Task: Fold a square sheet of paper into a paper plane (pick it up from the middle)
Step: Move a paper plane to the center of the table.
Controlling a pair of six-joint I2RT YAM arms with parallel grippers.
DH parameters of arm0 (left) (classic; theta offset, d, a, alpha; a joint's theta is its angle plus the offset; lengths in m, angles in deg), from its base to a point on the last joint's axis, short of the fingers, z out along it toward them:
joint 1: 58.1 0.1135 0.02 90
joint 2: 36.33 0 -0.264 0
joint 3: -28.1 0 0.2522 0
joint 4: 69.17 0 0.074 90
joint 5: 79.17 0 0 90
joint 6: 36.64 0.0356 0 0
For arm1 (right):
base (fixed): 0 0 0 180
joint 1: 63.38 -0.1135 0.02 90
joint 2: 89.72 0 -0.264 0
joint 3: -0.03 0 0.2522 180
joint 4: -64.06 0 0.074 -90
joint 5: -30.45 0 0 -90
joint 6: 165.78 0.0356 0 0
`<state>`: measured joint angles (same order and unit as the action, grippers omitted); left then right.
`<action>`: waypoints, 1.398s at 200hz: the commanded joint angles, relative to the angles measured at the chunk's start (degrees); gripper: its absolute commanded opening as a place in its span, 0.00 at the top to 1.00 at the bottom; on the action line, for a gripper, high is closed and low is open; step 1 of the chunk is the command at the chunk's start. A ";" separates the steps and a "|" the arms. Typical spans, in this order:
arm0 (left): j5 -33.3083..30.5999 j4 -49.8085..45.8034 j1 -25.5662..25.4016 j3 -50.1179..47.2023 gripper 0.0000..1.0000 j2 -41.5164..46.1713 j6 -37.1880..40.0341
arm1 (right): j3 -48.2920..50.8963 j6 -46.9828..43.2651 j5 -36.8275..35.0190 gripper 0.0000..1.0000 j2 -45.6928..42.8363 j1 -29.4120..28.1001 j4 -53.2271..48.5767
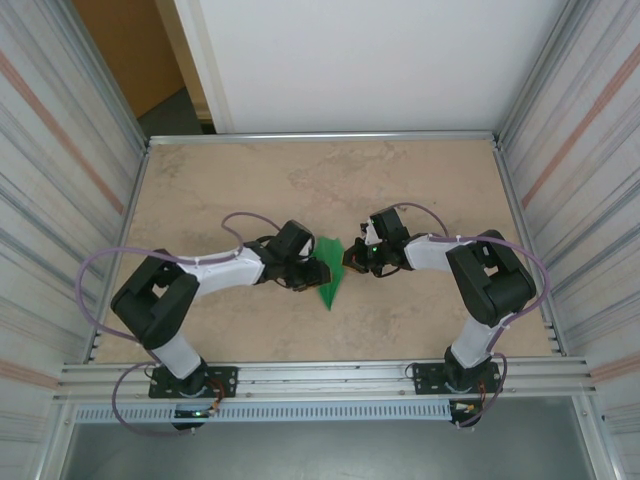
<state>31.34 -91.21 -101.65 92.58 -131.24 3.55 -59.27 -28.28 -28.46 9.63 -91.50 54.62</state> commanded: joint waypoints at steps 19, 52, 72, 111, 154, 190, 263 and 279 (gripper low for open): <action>-0.35 -0.99 -0.74 2.54 0.64 -2.49 0.35 | -1.72 0.95 1.50 1.00 -0.03 -0.39 -0.45; -2.34 -4.24 -1.73 4.86 0.57 -3.78 2.06 | -1.89 1.13 2.59 1.00 -0.95 -0.36 -0.23; -1.61 -4.00 -1.96 5.74 0.54 -4.72 2.08 | -2.20 1.11 3.14 1.00 -1.57 -0.52 -0.40; -0.65 -3.69 -1.99 6.97 0.49 -5.87 2.09 | -3.10 1.04 3.32 1.00 -2.07 -1.12 -1.15; -2.73 -5.97 -1.97 7.32 0.55 -5.93 2.16 | -3.15 0.96 2.84 1.00 -2.03 -1.16 -1.67; -3.20 -5.69 -1.80 6.70 0.57 -5.02 2.52 | -3.15 0.58 2.52 1.00 -1.94 -0.76 -2.21; -3.11 -4.23 -1.10 5.04 0.56 -3.53 3.19 | -2.95 0.43 2.44 1.00 -1.81 -0.53 -2.27; -3.04 -4.22 -1.01 5.00 0.53 -3.25 3.56 | -2.98 0.44 2.40 1.00 -1.71 -0.45 -2.21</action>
<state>29.16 -95.08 -103.14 98.29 -136.51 5.67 -61.33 -28.26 -26.49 9.13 -92.24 53.68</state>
